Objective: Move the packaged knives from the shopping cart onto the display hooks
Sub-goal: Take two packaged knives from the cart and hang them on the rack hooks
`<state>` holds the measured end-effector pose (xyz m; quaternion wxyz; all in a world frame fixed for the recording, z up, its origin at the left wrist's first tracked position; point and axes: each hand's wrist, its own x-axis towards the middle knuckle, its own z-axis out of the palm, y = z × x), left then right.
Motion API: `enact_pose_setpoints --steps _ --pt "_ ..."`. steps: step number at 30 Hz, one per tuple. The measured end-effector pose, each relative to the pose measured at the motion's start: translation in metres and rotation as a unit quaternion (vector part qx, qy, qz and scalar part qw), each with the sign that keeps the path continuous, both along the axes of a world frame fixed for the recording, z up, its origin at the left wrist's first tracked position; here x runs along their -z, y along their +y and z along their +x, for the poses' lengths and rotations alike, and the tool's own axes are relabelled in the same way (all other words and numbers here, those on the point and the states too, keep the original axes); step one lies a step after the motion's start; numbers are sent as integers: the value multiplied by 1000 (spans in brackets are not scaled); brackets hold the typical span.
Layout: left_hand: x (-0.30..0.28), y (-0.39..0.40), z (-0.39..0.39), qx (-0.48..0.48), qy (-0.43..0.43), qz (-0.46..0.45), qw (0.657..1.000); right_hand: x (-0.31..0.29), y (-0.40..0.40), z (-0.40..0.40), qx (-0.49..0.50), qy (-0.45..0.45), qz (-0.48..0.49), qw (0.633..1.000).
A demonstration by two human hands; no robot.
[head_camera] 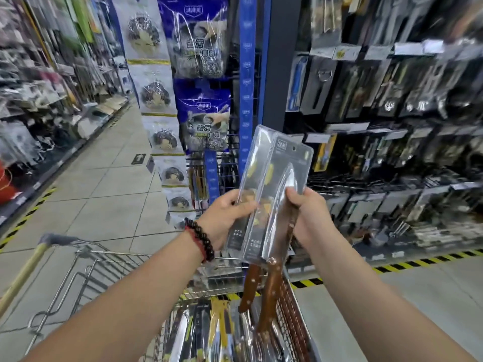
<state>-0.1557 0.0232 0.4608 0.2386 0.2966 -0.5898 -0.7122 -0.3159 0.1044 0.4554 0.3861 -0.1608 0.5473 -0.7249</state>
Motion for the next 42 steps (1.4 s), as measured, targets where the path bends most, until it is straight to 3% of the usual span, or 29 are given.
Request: enact_pose_setpoints --steps 7,11,14,17,20,27,37,42 --pt "10 26 -6 -68 47 -46 996 -18 38 25 70 27 7 997" --pt "17 48 -11 -122 33 -99 987 -11 63 36 44 54 36 997" --pt "19 61 -21 -152 24 -89 984 -4 87 39 -4 88 26 996" --pt "18 72 -33 -115 40 -53 991 1 109 25 11 111 28 993" --pt "19 84 -50 -103 59 -38 992 1 132 -1 20 125 33 991" --pt "20 110 -113 -158 16 -173 972 6 186 -109 48 117 11 992" --pt "51 162 -208 -221 -24 -138 965 25 216 -243 -26 163 46 985" --pt "80 155 -222 -272 -39 -42 961 43 196 -278 -65 174 51 981"
